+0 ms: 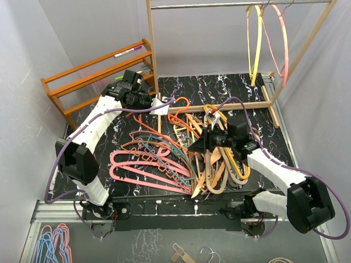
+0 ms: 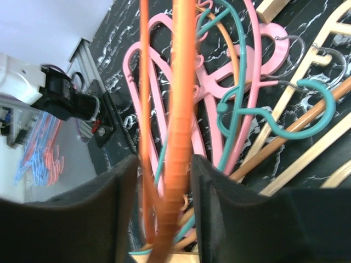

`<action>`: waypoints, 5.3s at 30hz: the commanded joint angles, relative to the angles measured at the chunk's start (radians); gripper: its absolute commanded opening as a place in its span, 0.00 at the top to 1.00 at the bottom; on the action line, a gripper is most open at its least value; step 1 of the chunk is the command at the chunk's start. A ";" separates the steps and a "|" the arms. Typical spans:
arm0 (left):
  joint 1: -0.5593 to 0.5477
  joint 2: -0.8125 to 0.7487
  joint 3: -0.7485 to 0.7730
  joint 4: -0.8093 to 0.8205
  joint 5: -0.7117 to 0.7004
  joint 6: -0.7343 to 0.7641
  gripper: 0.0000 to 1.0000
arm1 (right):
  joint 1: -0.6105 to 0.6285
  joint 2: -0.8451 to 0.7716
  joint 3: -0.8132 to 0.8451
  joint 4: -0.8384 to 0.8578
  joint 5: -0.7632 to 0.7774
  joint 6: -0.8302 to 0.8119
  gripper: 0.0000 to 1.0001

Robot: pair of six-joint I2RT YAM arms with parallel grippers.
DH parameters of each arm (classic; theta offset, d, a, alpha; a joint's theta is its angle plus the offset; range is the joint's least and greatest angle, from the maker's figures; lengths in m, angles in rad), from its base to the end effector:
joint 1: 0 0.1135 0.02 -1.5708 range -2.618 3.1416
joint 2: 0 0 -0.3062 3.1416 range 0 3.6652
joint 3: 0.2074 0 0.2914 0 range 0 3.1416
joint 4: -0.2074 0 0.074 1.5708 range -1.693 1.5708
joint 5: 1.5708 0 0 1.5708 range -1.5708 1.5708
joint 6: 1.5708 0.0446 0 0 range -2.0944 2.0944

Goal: Organize the hangers
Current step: Pick up the hanger at the center of the board, then place the hanger at the clothesline, then pick up the hanger at the center of the board, then place the hanger at the center of the board.

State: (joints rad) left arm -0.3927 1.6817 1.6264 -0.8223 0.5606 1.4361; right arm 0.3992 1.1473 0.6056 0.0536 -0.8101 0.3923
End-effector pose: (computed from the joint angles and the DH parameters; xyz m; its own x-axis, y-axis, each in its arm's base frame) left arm 0.3728 -0.1801 0.3760 0.5368 0.6861 -0.4911 0.7899 -0.2041 0.5783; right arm 0.2288 0.1316 0.2479 -0.7271 -0.0206 -0.6863 -0.6271 0.4269 0.6516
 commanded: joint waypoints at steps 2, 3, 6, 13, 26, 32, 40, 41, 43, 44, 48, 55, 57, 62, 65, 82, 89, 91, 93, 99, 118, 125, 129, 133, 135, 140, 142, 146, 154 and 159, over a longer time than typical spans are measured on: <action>0.004 0.000 0.015 -0.002 0.069 -0.028 1.00 | 0.008 -0.068 0.018 0.109 0.081 0.058 0.90; 0.005 0.000 0.014 -0.002 0.076 -0.034 1.00 | 0.009 -0.085 0.022 0.108 0.104 0.065 0.92; 0.003 0.003 0.027 -0.003 0.079 -0.095 0.65 | 0.019 -0.135 0.046 0.068 0.175 0.070 0.92; 0.032 0.006 0.268 -0.012 0.079 -0.577 0.03 | 0.107 -0.210 0.321 -0.326 0.600 -0.092 0.92; 0.087 -0.101 0.127 0.011 -0.080 -0.821 0.03 | 0.112 -0.135 0.745 -0.513 1.092 -0.380 0.92; 0.072 -0.138 -0.123 0.010 -0.091 -0.672 0.03 | 0.113 -0.045 0.890 -0.454 1.190 -0.472 0.92; 0.041 -0.175 -0.298 0.132 -0.178 -0.657 0.03 | 0.112 0.066 1.058 -0.398 1.188 -0.555 0.92; 0.040 -0.176 -0.305 0.138 -0.180 -0.657 0.03 | 0.113 0.076 1.074 -0.394 1.195 -0.563 0.92; 0.034 -0.174 -0.319 0.153 -0.188 -0.659 0.03 | 0.112 0.101 1.103 -0.386 1.213 -0.582 0.92; 0.031 -0.173 -0.325 0.158 -0.191 -0.660 0.03 | 0.110 0.110 1.110 -0.381 1.221 -0.586 0.92; 0.015 -0.164 -0.344 0.180 -0.209 -0.660 0.03 | 0.072 0.141 1.137 -0.362 1.197 -0.584 0.92; -0.015 -0.158 -0.369 0.207 -0.255 -0.642 0.03 | -0.060 0.194 1.158 -0.349 1.065 -0.504 0.92; -0.017 -0.155 -0.371 0.209 -0.257 -0.641 0.03 | -0.084 0.204 1.164 -0.345 1.043 -0.486 0.92; -0.021 -0.144 -0.373 0.210 -0.261 -0.641 0.03 | -0.155 0.233 1.178 -0.357 0.992 -0.451 0.92; -0.024 -0.136 -0.370 0.204 -0.264 -0.633 0.03 | -0.202 0.228 1.159 -0.363 0.977 -0.435 0.92; -0.088 0.065 -0.365 0.348 -0.308 -0.507 0.10 | -0.288 -0.058 0.902 -0.373 0.589 -0.303 0.01; -0.093 0.112 -0.308 0.253 -0.173 -0.432 0.18 | -0.288 -0.159 0.761 -0.413 0.613 -0.295 0.01; -0.097 0.108 -0.333 0.264 -0.173 -0.425 0.18 | -0.287 -0.170 0.750 -0.416 0.620 -0.297 0.01; -0.098 0.109 -0.353 0.284 -0.186 -0.428 0.19 | -0.288 -0.169 0.749 -0.416 0.618 -0.297 0.01; -0.100 0.131 -0.400 0.364 -0.241 -0.452 0.28 | -0.287 -0.151 0.752 -0.406 0.608 -0.294 0.01; -0.101 0.155 -0.401 0.360 -0.242 -0.459 0.85 | -0.287 -0.150 0.659 -0.392 0.528 -0.256 0.01; -0.101 0.074 -0.388 0.286 -0.242 -0.437 1.00 | -0.288 -0.178 0.499 -0.397 0.393 -0.210 0.01; -0.101 -0.001 -0.378 0.250 -0.237 -0.430 1.00 | -0.286 -0.174 0.402 -0.398 0.207 -0.197 0.01; -0.101 -0.066 -0.352 0.199 -0.227 -0.432 1.00 | -0.275 -0.175 0.316 -0.358 0.051 -0.146 0.01; -0.100 -0.082 -0.328 0.168 -0.224 -0.436 1.00 | -0.256 -0.175 0.278 -0.341 -0.003 -0.118 0.01; -0.086 -0.114 -0.283 0.136 -0.232 -0.448 1.00 | -0.137 -0.189 0.191 -0.308 -0.013 -0.065 0.01; -0.066 -0.118 -0.256 0.125 -0.226 -0.450 1.00 | -0.073 -0.200 0.158 -0.289 0.007 -0.049 0.01; -0.020 -0.117 -0.219 0.104 -0.200 -0.439 1.00 | 0.044 -0.212 0.106 -0.242 0.065 -0.035 0.01; 0.089 -0.122 -0.169 0.034 -0.047 -0.431 1.00 | 0.072 -0.166 0.020 -0.113 0.116 -0.003 0.01; 0.092 -0.137 -0.160 0.000 -0.042 -0.413 1.00 | 0.073 -0.164 -0.011 -0.079 0.319 -0.052 0.01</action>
State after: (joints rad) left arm -0.2966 1.6199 1.4216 -0.7731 0.4309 1.0115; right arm 0.4664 0.9890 0.6086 -0.1444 -0.6571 0.3683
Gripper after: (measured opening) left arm 0.169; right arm 0.986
